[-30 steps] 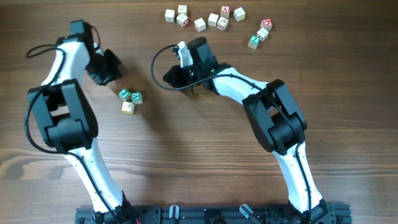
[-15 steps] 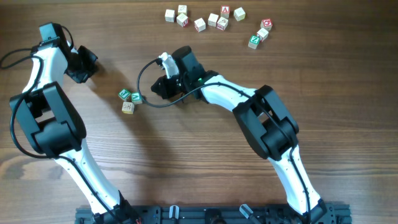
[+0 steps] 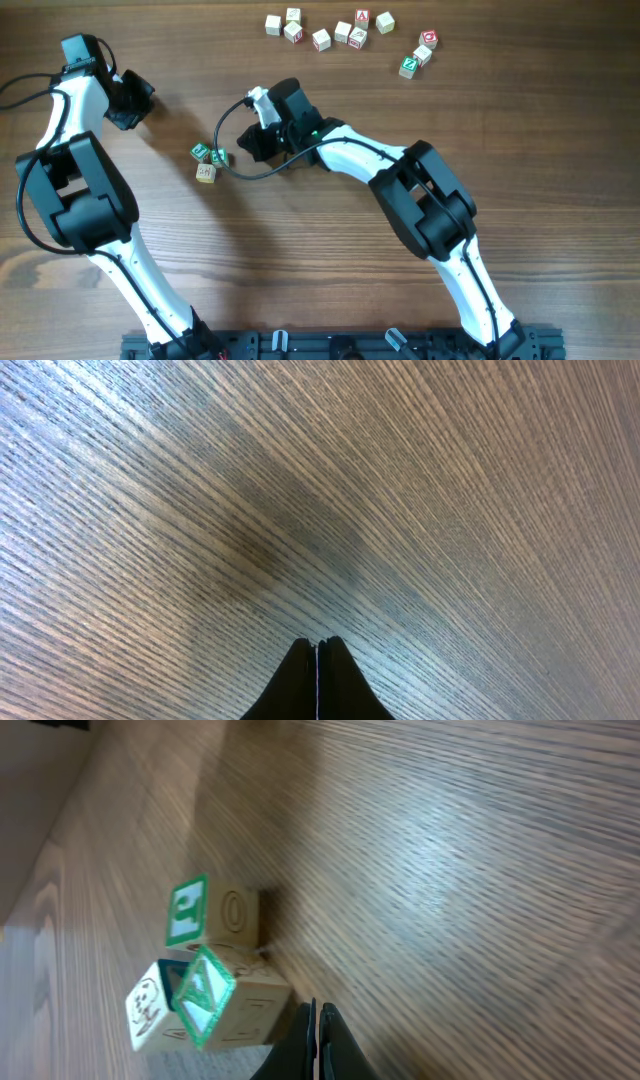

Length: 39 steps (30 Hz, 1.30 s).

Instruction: Form a circle

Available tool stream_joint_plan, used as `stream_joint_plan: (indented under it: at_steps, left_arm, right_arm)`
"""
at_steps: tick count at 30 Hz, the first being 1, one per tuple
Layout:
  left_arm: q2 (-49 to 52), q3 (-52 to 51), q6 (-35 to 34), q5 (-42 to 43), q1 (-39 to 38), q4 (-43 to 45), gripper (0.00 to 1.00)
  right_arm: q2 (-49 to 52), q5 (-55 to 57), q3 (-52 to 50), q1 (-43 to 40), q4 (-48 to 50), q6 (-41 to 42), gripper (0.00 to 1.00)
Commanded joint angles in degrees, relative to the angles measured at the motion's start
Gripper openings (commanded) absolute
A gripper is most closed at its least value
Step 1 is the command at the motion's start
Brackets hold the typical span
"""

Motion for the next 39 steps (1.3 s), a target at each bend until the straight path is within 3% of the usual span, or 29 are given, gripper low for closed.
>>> stream_joint_plan:
  at_steps: [1,39]
  left_arm:
    - [0.4,0.3,-0.4,-0.5,0.4,0.2,0.06]
    - [0.4,0.3,-0.3,-0.5,0.4,-0.3,0.06]
  right_arm:
    - [1.6,-0.5,-0.2,0.5,0.3,-1.2,0.04]
    - [2.7,-2.5,-0.2,2.6,3.8,-4.0,0.04]
